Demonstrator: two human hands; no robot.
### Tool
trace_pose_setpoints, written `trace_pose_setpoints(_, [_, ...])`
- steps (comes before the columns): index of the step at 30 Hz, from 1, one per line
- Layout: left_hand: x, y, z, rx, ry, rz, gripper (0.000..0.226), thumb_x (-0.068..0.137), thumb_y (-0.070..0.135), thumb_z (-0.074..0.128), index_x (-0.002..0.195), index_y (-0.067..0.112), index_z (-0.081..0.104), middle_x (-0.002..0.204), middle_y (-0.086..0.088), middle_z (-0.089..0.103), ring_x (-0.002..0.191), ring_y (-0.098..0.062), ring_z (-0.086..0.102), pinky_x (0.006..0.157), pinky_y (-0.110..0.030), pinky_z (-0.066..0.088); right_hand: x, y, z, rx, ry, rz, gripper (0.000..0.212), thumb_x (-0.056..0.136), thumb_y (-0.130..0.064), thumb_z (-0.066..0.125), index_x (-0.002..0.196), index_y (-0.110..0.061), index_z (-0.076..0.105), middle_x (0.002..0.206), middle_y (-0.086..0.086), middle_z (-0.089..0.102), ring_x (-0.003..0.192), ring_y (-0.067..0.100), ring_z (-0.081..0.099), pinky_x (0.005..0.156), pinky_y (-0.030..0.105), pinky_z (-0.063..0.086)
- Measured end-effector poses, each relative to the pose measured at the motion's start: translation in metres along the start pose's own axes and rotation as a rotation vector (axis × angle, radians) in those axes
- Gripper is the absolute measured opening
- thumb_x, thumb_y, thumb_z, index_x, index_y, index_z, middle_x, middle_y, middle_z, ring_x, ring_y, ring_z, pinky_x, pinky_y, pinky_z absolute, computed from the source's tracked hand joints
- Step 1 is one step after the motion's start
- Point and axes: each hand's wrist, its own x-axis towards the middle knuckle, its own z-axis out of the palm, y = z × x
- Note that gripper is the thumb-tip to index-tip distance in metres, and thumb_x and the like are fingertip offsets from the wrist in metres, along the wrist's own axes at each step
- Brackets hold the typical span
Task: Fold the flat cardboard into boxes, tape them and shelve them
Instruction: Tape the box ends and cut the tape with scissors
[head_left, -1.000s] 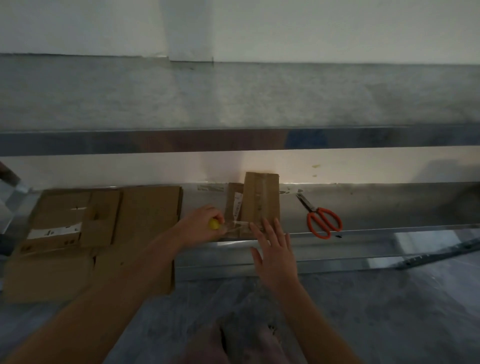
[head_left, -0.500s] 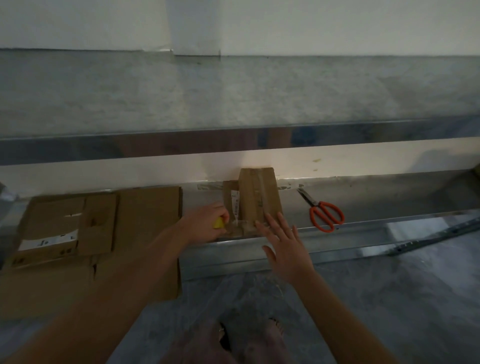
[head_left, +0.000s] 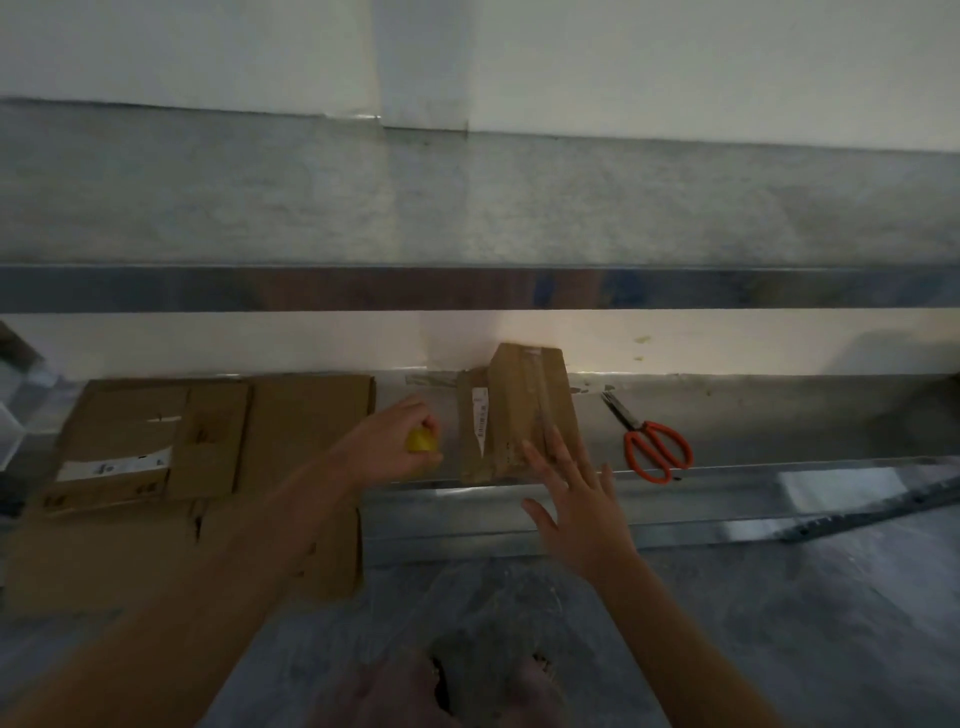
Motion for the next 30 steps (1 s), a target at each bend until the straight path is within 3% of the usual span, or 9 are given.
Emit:
trace_pose_setpoints(3, [-0.009,0.007,0.007,0.02,0.045,0.014,0.027,0.082,0.034,0.073,0.099,0.023,0.056,0.102,0.009,0.05,0.089,-0.008,0.051,0.074,-0.024,0.042,0.001,-0.02,-0.019,-0.005,0.098,-0.03,0.061,0.099,-0.058,0.02,0.155,-0.037,0.007,0.165,-0.003,-0.004,0.151,0.022,-0.013,0.121,0.053,0.009])
trace_pose_setpoints(6, [-0.016,0.015,0.01,0.03,0.078,0.053,0.027,0.081,0.034,0.073,0.098,0.023,0.056,0.101,0.01,0.048,0.088,-0.008,0.052,0.074,-0.025,0.043,0.008,-0.059,-0.033,0.133,0.208,-0.087,0.051,0.098,-0.05,0.039,0.137,-0.021,0.053,0.145,0.001,0.048,0.143,0.022,0.03,0.114,0.043,0.035])
trace_pose_setpoints(8, [-0.02,0.018,0.012,0.022,0.103,0.071,0.027,0.079,0.033,0.075,0.097,0.022,0.057,0.097,0.014,0.046,0.085,-0.006,0.052,0.071,-0.022,0.041,0.012,-0.083,-0.034,0.268,0.21,-0.067,0.043,0.094,-0.045,0.052,0.125,-0.017,0.063,0.125,0.001,0.062,0.124,0.02,0.049,0.101,0.035,0.046])
trace_pose_setpoints(11, [-0.028,0.023,0.015,-0.012,0.148,0.114,0.026,0.078,0.036,0.075,0.093,0.025,0.057,0.09,0.023,0.04,0.076,0.001,0.048,0.064,-0.012,0.034,0.019,-0.104,-0.031,0.494,0.121,0.017,0.036,0.094,-0.042,0.057,0.119,-0.019,0.066,0.112,0.001,0.068,0.105,0.017,0.059,0.089,0.033,0.05])
trace_pose_setpoints(14, [-0.038,0.023,0.02,-0.007,0.163,0.123,0.027,0.079,0.037,0.074,0.093,0.019,0.06,0.091,0.018,0.042,0.076,0.001,0.047,0.065,-0.013,0.032,0.023,-0.112,-0.025,0.577,0.1,0.081,0.023,0.094,-0.035,0.06,0.11,-0.02,0.068,0.105,-0.003,0.07,0.096,0.014,0.062,0.082,0.028,0.049])
trace_pose_setpoints(21, [-0.061,0.011,0.031,-0.219,0.053,-0.036,0.034,0.091,0.04,0.055,0.122,0.024,0.052,0.11,0.013,0.045,0.099,-0.001,0.047,0.084,-0.014,0.038,0.027,-0.114,-0.014,0.531,0.052,0.103,0.016,0.095,-0.034,0.061,0.096,-0.02,0.066,0.093,-0.003,0.071,0.083,0.014,0.065,0.076,0.033,0.054])
trace_pose_setpoints(24, [-0.065,0.001,0.03,-0.183,0.077,-0.073,0.048,0.092,0.03,0.062,0.135,0.021,0.044,0.123,0.007,0.045,0.111,-0.005,0.045,0.093,-0.02,0.038,0.027,-0.118,-0.013,0.554,0.077,0.089,0.009,0.093,-0.025,0.064,0.09,-0.017,0.063,0.085,-0.002,0.068,0.075,0.015,0.061,0.069,0.031,0.051])
trace_pose_setpoints(28, [-0.059,-0.008,0.021,-0.135,0.194,-0.022,0.042,0.085,0.026,0.07,0.121,0.023,0.049,0.116,0.011,0.049,0.1,-0.002,0.047,0.081,-0.019,0.038,0.02,-0.13,-0.006,0.687,0.178,0.09,0.01,0.092,-0.016,0.064,0.084,-0.017,0.059,0.075,-0.006,0.063,0.065,0.009,0.056,0.06,0.019,0.044])
trace_pose_setpoints(30, [-0.051,-0.013,0.019,-0.072,0.219,-0.05,0.05,0.082,0.028,0.072,0.126,0.025,0.048,0.113,0.01,0.052,0.097,-0.007,0.05,0.076,-0.023,0.039,0.018,-0.134,0.001,0.742,0.18,0.195,0.012,0.093,-0.019,0.064,0.083,-0.02,0.057,0.075,-0.01,0.061,0.067,0.002,0.057,0.059,0.012,0.042])
